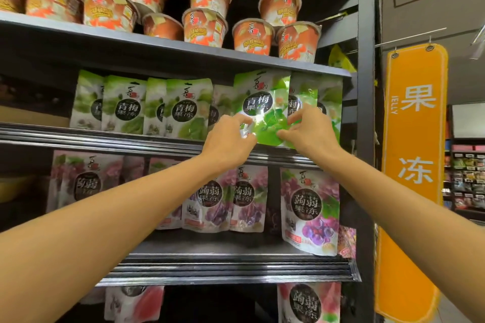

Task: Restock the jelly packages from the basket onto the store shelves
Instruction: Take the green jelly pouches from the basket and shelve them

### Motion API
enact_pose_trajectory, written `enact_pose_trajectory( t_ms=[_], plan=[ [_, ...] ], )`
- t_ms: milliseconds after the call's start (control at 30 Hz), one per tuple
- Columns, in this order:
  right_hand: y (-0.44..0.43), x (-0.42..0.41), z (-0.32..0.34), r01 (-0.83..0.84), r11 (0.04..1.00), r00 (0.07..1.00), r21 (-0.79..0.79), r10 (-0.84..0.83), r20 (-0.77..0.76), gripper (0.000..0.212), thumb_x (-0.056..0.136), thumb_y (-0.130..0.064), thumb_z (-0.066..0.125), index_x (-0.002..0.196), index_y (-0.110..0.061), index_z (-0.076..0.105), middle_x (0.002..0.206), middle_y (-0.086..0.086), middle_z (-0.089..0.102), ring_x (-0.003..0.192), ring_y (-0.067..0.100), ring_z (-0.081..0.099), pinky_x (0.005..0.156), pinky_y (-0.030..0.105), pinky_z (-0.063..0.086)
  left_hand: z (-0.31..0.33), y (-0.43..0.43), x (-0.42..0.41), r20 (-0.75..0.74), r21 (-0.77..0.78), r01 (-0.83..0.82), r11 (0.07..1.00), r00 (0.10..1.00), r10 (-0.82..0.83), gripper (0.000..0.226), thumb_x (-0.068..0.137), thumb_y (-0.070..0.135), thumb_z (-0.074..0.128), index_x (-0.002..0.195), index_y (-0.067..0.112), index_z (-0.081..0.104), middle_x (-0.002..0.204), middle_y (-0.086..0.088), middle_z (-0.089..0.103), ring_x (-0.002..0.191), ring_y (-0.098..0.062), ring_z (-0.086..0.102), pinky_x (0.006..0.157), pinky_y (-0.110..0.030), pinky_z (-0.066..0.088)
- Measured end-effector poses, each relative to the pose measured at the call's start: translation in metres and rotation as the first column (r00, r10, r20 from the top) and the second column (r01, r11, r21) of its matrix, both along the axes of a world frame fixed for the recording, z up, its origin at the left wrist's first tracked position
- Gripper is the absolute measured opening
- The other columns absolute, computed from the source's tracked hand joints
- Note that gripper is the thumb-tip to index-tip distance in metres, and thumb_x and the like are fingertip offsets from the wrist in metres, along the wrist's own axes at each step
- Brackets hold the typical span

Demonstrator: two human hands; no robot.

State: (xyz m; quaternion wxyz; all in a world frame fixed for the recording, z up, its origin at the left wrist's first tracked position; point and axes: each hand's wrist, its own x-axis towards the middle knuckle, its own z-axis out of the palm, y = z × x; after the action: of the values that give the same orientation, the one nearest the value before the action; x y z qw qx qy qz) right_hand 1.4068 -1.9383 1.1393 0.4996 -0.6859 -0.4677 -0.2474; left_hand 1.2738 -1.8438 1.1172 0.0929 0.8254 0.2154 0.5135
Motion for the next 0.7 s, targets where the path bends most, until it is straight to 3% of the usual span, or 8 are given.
enact_pose_trajectory(
  t_ms=[167,267,367,433,700],
  plan=[
    [0.003,-0.001,-0.009,0.133,0.991,0.991,0.018,-0.134,0.018,0.032,0.084,-0.037,0.075,0.114,-0.031,0.066,0.093,-0.005,0.075,0.100,0.017,0.066,0.079,0.031,0.036,-0.003,0.001,0.003,0.019,0.033,-0.033,0.999,0.999,0.033,0.035,0.093,0.025,0.055,0.128,0.022,0.060,0.140,-0.010,0.051,0.127,-0.028,0.050,0.109,-0.048,0.038],
    [0.007,0.001,-0.007,0.181,0.983,0.983,-0.003,-0.181,0.024,0.033,0.082,-0.042,0.076,0.111,-0.032,0.066,0.089,-0.007,0.074,0.098,0.016,0.066,0.074,0.029,0.031,-0.008,0.003,0.005,0.005,0.114,-0.114,0.987,0.993,0.114,0.037,0.095,0.029,0.053,0.131,0.023,0.058,0.141,-0.005,0.052,0.129,-0.023,0.049,0.117,-0.048,0.025],
    [0.011,0.003,-0.004,0.290,0.957,0.951,0.015,-0.290,0.102,0.039,0.076,-0.050,0.079,0.109,-0.032,0.068,0.095,-0.005,0.073,0.096,0.019,0.067,0.070,0.029,0.031,-0.013,0.004,0.006,-0.030,0.210,-0.183,0.960,0.981,0.194,0.040,0.096,0.034,0.048,0.135,0.024,0.054,0.143,-0.002,0.052,0.134,-0.017,0.045,0.122,-0.047,0.005],
    [0.013,0.003,-0.005,0.349,0.937,0.926,0.022,-0.349,0.146,0.045,0.074,-0.055,0.078,0.110,-0.031,0.068,0.097,-0.002,0.073,0.099,0.023,0.067,0.069,0.029,0.033,-0.015,0.004,0.006,-0.034,0.243,-0.213,0.946,0.973,0.228,0.040,0.097,0.036,0.045,0.134,0.027,0.054,0.142,-0.003,0.051,0.133,-0.018,0.046,0.122,-0.046,-0.001],
    [0.011,0.013,-0.023,0.212,0.974,0.973,0.079,-0.218,0.081,0.043,0.078,-0.059,0.072,0.110,-0.032,0.067,0.094,-0.009,0.072,0.098,0.018,0.066,0.073,0.031,0.033,-0.019,0.005,0.006,-0.045,0.326,-0.278,0.903,0.950,0.309,0.040,0.100,0.037,0.038,0.137,0.028,0.052,0.141,-0.002,0.051,0.132,-0.020,0.045,0.122,-0.046,0.001]
  ],
)
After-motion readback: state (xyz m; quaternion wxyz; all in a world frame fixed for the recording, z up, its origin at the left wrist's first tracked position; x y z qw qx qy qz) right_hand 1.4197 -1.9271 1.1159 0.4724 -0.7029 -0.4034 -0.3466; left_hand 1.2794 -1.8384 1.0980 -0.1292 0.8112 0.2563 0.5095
